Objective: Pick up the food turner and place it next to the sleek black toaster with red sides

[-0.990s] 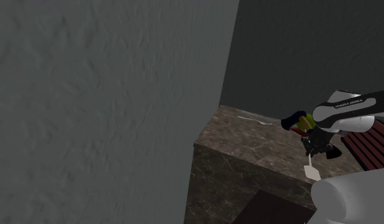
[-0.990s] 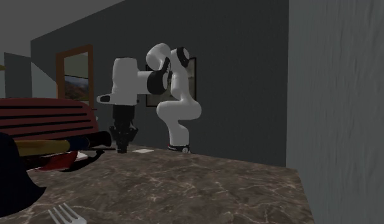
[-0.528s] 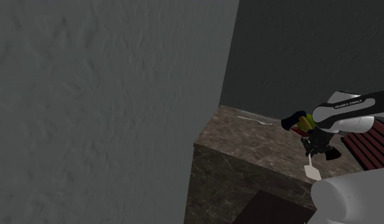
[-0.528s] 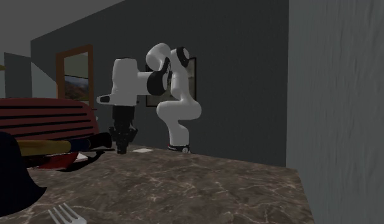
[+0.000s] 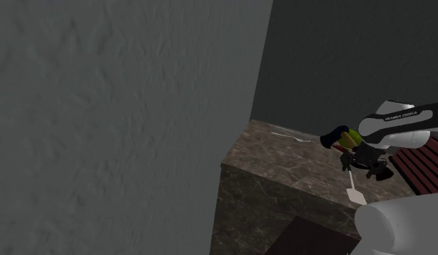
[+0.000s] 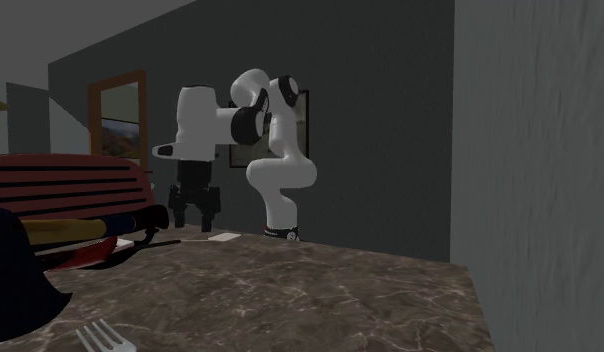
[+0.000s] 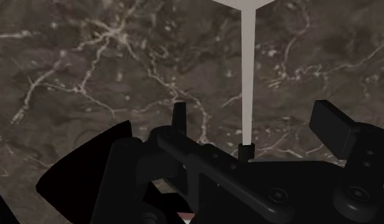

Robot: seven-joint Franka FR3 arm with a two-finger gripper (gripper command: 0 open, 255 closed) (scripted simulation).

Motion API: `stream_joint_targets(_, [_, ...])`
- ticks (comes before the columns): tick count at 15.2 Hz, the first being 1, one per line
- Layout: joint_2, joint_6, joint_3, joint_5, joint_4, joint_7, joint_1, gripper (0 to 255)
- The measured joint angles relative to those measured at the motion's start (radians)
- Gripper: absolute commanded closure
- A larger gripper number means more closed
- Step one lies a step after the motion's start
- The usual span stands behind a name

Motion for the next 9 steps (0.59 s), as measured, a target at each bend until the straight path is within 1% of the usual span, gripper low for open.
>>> stream_joint_targets(3, [-0.054, -0.093, 0.029, 0.011, 0.039, 0.004, -0.002, 0])
stream_joint_targets(5, [-0.065, -0.109, 0.034, 0.012, 0.043, 0.005, -0.004, 0])
stream_joint_targets(9, [-0.067, -0.114, 0.035, 0.012, 0.045, 0.005, -0.004, 0])
